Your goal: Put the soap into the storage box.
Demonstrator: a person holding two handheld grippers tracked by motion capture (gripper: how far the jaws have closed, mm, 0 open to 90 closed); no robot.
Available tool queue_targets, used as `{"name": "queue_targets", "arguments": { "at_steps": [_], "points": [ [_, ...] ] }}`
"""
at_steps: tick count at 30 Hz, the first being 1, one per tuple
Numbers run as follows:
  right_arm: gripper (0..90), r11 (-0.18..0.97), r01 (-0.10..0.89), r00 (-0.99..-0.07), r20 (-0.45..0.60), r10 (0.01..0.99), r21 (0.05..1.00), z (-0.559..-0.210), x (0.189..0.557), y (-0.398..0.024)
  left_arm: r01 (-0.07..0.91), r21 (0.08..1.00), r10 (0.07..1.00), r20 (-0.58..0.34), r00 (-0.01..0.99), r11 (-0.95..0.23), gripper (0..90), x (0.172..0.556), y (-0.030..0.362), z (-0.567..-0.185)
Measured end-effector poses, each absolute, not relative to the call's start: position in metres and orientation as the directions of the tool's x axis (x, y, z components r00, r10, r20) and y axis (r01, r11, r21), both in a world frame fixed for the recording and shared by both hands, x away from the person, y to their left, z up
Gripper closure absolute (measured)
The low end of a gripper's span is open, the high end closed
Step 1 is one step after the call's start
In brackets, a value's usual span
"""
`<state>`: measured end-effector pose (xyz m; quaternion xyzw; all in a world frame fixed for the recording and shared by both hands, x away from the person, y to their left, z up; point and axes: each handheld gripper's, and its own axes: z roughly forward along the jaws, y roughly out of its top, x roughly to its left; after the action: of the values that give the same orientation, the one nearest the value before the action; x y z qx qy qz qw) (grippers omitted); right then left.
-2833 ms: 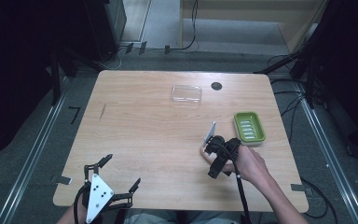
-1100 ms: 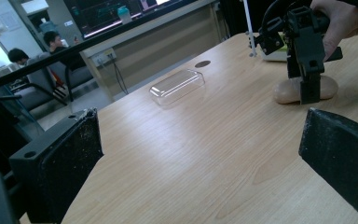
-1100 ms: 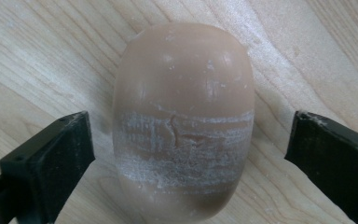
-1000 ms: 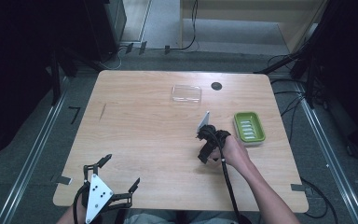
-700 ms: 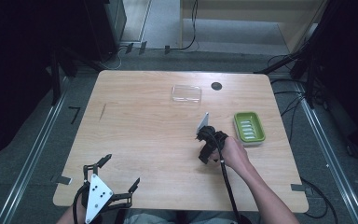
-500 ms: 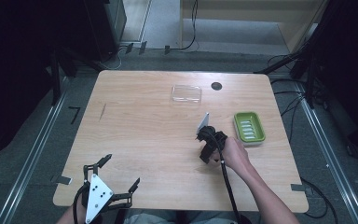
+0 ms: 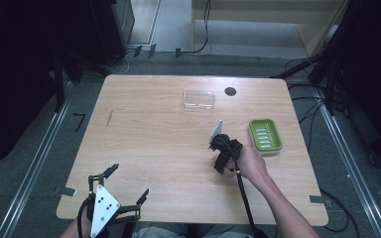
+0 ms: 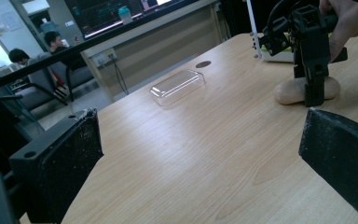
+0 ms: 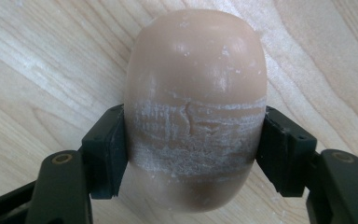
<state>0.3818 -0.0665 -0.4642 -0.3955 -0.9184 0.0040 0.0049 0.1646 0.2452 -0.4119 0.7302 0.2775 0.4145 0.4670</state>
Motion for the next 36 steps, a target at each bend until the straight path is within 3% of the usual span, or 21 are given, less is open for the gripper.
{"name": "queue_targets", "arguments": {
  "at_steps": [36],
  "points": [
    [33.8, 0.718, 0.696, -0.718, -0.011, 0.696, 0.016, -0.421, 0.382, -0.088, 0.016, 0.911, 0.791, 0.349, 0.502, -0.412, 0.0, 0.164, 0.245, -0.412]
  ]
}}
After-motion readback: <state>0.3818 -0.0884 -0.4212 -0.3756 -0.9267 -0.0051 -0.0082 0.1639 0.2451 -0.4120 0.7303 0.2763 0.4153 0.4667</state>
